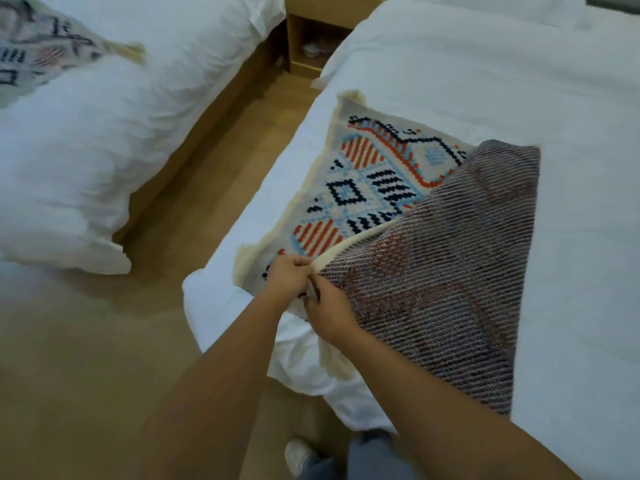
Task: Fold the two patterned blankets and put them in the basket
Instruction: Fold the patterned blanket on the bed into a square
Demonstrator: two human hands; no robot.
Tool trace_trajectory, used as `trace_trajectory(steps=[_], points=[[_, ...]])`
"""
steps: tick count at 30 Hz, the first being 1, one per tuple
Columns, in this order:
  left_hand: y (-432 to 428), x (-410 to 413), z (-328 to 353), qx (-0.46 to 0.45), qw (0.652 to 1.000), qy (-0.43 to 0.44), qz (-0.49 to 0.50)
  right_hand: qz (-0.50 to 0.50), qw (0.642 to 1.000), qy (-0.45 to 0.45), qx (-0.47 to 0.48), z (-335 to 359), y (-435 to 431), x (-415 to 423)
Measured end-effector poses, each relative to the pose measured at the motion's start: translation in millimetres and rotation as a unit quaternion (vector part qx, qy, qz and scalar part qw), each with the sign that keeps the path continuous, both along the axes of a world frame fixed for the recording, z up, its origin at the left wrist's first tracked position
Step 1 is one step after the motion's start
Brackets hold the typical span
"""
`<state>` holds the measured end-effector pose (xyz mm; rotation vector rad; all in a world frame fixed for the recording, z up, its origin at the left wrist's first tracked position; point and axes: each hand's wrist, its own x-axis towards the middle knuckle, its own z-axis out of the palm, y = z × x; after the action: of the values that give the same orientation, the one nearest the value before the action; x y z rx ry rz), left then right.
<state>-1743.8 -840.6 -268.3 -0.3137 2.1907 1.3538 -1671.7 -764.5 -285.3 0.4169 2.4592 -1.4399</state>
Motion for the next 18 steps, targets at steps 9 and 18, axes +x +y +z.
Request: trace_trajectory(steps=[9,18], points=[[-47.8,-76.8,-28.4,-0.012,0.999,-0.031,-0.040,-0.011,0.996,-0.025,0.080,-42.7,-54.2,-82.7],[-89.8,-143.8,-65.1,-0.001,0.988,-0.145,-0.052,-0.056,0.995,-0.071,0.039,-59.3,-104.4,-130.6]])
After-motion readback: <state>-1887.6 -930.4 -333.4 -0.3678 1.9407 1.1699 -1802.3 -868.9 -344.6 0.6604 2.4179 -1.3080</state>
